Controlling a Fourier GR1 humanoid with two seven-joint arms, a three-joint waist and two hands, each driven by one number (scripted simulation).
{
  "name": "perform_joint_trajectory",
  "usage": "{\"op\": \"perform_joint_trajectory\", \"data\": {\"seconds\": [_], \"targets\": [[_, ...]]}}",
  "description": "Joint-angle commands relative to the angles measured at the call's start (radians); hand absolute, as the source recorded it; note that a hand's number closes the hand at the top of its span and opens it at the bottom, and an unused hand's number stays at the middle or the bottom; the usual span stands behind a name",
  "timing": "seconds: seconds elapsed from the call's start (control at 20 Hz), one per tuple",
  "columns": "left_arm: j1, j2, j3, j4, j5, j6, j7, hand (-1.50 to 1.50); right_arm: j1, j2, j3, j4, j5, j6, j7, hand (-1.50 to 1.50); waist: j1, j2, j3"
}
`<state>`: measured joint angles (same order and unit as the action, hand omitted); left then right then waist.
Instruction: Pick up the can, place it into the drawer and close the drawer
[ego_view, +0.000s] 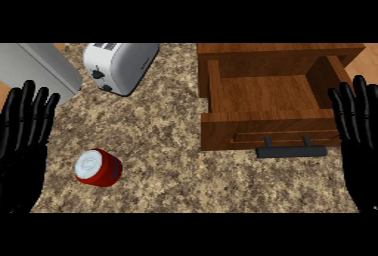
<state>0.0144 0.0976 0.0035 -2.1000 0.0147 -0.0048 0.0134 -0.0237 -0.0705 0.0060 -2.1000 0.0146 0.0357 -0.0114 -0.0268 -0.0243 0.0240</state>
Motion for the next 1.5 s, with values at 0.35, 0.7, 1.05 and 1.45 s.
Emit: {"op": "perform_joint_trajectory", "data": {"seconds": [0.35,0.7,1.05,1.45], "targets": [[0.149,0.186,-0.076,0.0,0.233,-0.324,0.117,-1.5,0.095,-0.007,-0.079,0.041,-0.012,-0.047,0.179,-1.5,0.028,0.027,-0.025],[0.211,0.278,0.097,-0.029,0.428,-0.446,0.158,-1.5,0.167,-0.003,-0.064,-0.03,-0.003,-0.035,0.208,-1.5,0.026,0.023,-0.024],[0.224,0.251,0.181,-0.017,0.486,-0.475,0.204,-1.5,0.232,0.007,-0.079,-0.083,-0.027,-0.01,0.202,-1.5,0.025,0.023,-0.024],[0.197,0.196,0.177,0.016,0.427,-0.491,0.261,-1.5,0.266,0.02,-0.099,0.001,-0.026,0.036,0.081,-1.5,0.025,0.024,-0.024]]}}
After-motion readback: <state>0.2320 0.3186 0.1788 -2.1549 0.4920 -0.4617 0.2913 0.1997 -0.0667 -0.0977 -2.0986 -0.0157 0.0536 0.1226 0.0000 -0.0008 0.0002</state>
